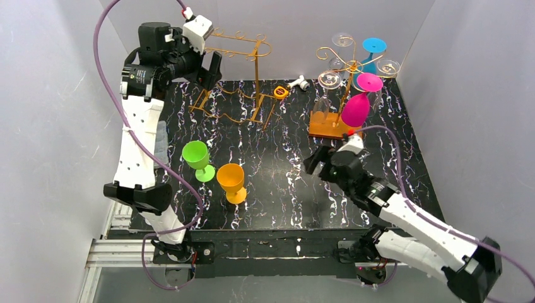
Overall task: Place the wine glass upside down on the wine glass rack
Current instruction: Move the wine rack to the center of the board.
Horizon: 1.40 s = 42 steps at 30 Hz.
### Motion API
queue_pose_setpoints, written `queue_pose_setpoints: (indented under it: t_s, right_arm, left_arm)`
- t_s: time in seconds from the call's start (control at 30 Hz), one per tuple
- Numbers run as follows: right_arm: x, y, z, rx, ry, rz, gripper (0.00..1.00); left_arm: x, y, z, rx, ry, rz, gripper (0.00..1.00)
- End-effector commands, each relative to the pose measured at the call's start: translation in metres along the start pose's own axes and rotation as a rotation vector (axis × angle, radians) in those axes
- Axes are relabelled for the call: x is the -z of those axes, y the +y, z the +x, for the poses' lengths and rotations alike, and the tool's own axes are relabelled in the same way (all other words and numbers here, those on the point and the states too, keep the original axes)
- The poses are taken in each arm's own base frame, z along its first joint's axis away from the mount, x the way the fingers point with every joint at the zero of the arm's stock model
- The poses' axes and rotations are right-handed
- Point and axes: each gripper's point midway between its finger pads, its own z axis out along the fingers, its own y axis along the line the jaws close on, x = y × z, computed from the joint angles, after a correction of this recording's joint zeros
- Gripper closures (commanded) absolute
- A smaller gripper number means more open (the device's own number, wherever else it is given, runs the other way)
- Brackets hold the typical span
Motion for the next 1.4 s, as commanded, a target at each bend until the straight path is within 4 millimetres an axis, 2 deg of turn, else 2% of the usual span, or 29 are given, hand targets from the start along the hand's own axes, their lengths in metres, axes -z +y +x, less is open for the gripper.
queue_pose_setpoints:
  t_s: [0.0, 0.07, 0.17, 0.2, 0.23, 0.27, 0.3, 0.33, 0.37, 0.43, 0.57, 0.67, 0.83, 0.93, 0.97, 1.03, 1.07, 1.17, 1.27, 1.37]
  right_arm:
    - [0.015, 0.056, 0.003, 0.167, -0.05, -0.02, 0.02]
    - [0.023, 0.105, 0.018, 0.327, -0.043, -0.073, 0.02]
    - [0.022, 0.174, 0.014, 0.534, -0.047, -0.121, 0.02]
    - [0.025, 0.209, -0.002, 0.55, -0.064, -0.158, 0.01]
    - [0.025, 0.232, -0.012, 0.572, -0.076, -0.178, 0.02]
    - [0.023, 0.25, -0.022, 0.601, -0.086, -0.19, 0.02]
    - [0.016, 0.269, -0.028, 0.623, -0.083, -0.207, 0.02]
    - [0.015, 0.286, -0.044, 0.615, -0.09, -0.241, 0.02]
    - [0.006, 0.301, -0.051, 0.614, -0.071, -0.276, 0.02]
    - [-0.008, 0.322, -0.078, 0.56, -0.031, -0.359, 0.02]
    - [-0.051, 0.327, -0.135, 0.41, -0.007, -0.429, 0.02]
    - [-0.076, 0.321, -0.159, 0.315, -0.023, -0.45, 0.02]
    - [-0.099, 0.317, -0.17, 0.236, -0.043, -0.482, 0.01]
    - [-0.102, 0.319, -0.175, 0.218, -0.058, -0.499, 0.01]
    - [-0.102, 0.321, -0.176, 0.215, -0.064, -0.506, 0.02]
    - [-0.101, 0.323, -0.177, 0.209, -0.064, -0.516, 0.02]
    - [-0.099, 0.323, -0.176, 0.205, -0.062, -0.524, 0.02]
    - [-0.093, 0.321, -0.173, 0.195, -0.055, -0.537, 0.01]
    - [-0.086, 0.313, -0.167, 0.191, -0.053, -0.543, 0.02]
    - [-0.073, 0.306, -0.166, 0.189, -0.062, -0.552, 0.07]
  left_arm:
    - [0.017, 0.014, 0.0, 0.056, -0.004, -0.041, 0.02]
    - [0.021, 0.023, 0.002, 0.085, -0.005, -0.06, 0.02]
    - [0.027, 0.038, 0.004, 0.146, -0.012, -0.086, 0.02]
    - [0.028, 0.044, 0.005, 0.173, -0.014, -0.094, 0.02]
    - [0.029, 0.051, 0.007, 0.197, -0.015, -0.101, 0.02]
    - [0.029, 0.054, 0.007, 0.212, -0.017, -0.102, 0.02]
    - [0.032, 0.066, 0.013, 0.231, -0.007, -0.126, 0.02]
    - [0.033, 0.07, 0.016, 0.229, -0.003, -0.132, 0.02]
    - [0.033, 0.075, 0.02, 0.226, 0.004, -0.141, 0.02]
    - [0.031, 0.082, 0.028, 0.216, 0.019, -0.154, 0.02]
    - [0.019, 0.095, 0.047, 0.165, 0.034, -0.157, 0.02]
    - [0.005, 0.1, 0.048, 0.053, -0.022, -0.142, 0.02]
    - [-0.016, 0.087, 0.024, -0.181, -0.137, -0.046, 0.02]
    - [-0.028, 0.081, 0.012, -0.408, -0.196, -0.041, 0.02]
    - [-0.037, 0.068, 0.005, -0.488, -0.225, -0.026, 0.02]
    - [-0.048, 0.062, 0.0, -0.626, -0.263, -0.039, 0.02]
    - [-0.055, 0.058, 0.003, -0.675, -0.265, -0.033, 0.02]
    - [-0.071, 0.057, 0.002, -0.778, -0.277, -0.039, 0.02]
    - [-0.082, 0.064, -0.008, -0.818, -0.307, -0.087, 0.05]
    - [-0.091, 0.064, -0.016, -0.869, -0.347, -0.113, 0.08]
